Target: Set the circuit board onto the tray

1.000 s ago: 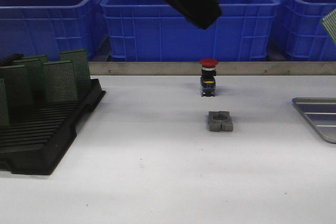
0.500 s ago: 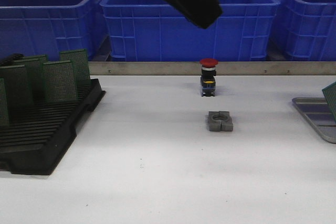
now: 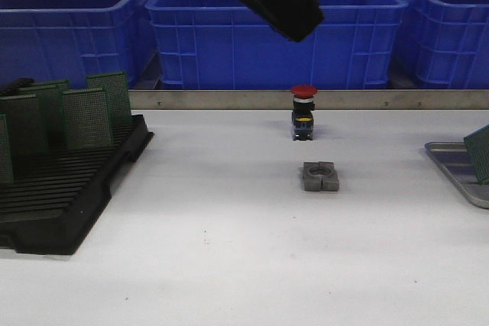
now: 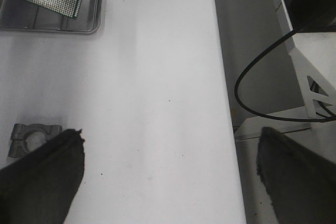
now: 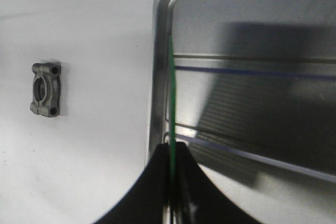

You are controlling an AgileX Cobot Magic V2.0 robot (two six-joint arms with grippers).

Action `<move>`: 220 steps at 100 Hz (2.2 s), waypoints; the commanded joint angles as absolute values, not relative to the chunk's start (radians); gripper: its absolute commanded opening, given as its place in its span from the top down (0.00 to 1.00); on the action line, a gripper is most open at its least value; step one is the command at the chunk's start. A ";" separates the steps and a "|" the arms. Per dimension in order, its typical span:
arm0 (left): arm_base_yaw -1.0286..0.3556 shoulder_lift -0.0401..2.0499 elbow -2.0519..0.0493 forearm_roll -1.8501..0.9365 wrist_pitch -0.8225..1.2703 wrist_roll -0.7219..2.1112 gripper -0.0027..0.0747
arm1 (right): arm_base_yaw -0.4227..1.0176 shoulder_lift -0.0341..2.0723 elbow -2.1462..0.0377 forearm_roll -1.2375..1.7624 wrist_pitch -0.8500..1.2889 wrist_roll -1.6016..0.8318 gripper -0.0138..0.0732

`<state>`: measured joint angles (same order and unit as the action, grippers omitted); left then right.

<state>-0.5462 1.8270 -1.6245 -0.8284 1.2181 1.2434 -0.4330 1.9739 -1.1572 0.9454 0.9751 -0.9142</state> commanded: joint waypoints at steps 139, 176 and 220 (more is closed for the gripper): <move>-0.423 1.786 -1.776 -0.272 1.181 1.222 0.16 | -0.438 1.928 -1.182 0.989 0.935 -0.920 0.21; -0.238 1.871 -1.776 -0.234 1.134 1.224 0.16 | -0.438 1.928 -1.182 0.989 0.934 -0.920 0.21; -0.179 1.971 -1.776 -0.206 1.049 1.326 0.16 | -0.438 1.928 -1.182 0.989 0.936 -0.920 0.21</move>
